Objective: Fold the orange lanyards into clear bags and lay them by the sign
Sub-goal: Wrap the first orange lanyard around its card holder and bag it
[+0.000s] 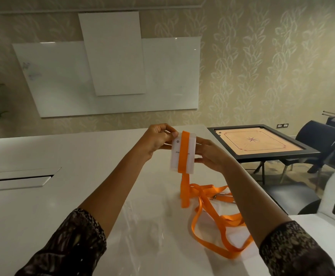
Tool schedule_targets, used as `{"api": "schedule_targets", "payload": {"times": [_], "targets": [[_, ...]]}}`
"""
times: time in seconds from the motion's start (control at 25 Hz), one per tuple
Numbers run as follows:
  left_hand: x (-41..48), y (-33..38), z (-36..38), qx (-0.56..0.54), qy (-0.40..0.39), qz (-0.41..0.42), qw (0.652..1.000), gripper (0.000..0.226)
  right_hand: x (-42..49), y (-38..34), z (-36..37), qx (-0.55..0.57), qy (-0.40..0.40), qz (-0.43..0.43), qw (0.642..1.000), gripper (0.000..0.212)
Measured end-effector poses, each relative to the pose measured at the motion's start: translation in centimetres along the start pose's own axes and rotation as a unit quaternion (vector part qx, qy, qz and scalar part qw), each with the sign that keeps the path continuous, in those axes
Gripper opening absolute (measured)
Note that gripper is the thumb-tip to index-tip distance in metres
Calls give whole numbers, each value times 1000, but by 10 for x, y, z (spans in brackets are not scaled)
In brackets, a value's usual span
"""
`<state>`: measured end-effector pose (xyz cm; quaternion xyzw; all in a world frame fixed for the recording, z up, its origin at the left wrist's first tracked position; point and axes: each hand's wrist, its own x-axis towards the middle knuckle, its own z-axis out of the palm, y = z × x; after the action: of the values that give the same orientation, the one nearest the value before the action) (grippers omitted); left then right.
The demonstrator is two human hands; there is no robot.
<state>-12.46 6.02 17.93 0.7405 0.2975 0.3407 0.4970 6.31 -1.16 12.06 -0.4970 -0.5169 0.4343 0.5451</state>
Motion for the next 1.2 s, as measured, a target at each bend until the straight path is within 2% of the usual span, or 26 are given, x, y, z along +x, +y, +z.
{"api": "schedule_targets", "payload": {"times": [0.2, 0.44, 0.6, 0.84, 0.96, 1.2], "targets": [[1, 4, 3, -37, -4, -28, 999, 2, -3, 3, 14, 26, 32, -58, 997, 29], [3, 11, 3, -68, 20, -38, 997, 2, -10, 7, 21, 140, 11, -20, 990, 30], [6, 15, -2, -83, 40, -39, 995, 3, -13, 14, 25, 173, 6, -24, 985, 29], [6, 15, -3, -72, 77, -46, 993, 2, -14, 25, 41, 52, 94, -106, 989, 21], [9, 12, -2, -89, 120, -52, 987, 5, -14, 29, 51, 38, 147, -104, 983, 16], [17, -2, 4, -141, 202, -73, 966, 10, -14, 35, 69, 11, 173, -90, 981, 26]]}}
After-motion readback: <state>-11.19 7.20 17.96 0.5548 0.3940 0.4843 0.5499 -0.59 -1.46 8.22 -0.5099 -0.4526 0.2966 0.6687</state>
